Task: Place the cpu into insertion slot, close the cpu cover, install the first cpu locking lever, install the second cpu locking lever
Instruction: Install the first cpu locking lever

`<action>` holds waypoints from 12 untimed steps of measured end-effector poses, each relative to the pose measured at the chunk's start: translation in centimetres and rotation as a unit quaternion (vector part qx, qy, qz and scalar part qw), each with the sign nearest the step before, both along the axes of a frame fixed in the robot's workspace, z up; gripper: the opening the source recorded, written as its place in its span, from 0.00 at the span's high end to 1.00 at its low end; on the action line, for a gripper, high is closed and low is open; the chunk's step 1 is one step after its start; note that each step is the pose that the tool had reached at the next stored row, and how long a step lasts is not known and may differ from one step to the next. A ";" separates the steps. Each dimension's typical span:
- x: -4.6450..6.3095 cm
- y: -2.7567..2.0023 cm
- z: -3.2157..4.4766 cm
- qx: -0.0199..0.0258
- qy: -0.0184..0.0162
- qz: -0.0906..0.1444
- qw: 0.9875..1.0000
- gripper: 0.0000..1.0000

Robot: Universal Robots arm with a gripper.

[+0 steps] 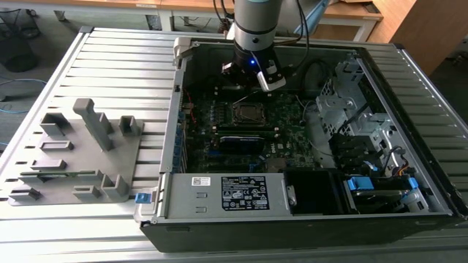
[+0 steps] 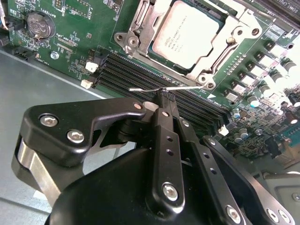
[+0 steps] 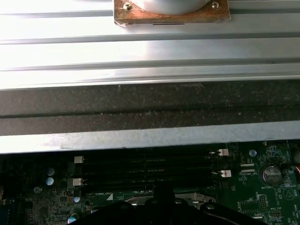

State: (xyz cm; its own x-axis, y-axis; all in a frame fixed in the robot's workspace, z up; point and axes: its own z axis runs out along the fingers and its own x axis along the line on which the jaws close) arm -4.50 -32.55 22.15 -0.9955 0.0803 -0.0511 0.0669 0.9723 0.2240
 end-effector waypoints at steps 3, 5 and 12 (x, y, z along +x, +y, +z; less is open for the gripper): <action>0.1 0.00 -0.03 0.000 0.000 0.000 1.000 0.89; 0.2 0.00 -0.05 0.000 0.000 0.000 1.000 0.89; 0.4 0.00 -0.30 0.000 0.000 0.000 1.000 0.89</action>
State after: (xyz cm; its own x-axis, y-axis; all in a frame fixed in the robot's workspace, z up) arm -4.15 -32.55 21.84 -0.9955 0.0803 -0.0511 0.0669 0.9723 0.2241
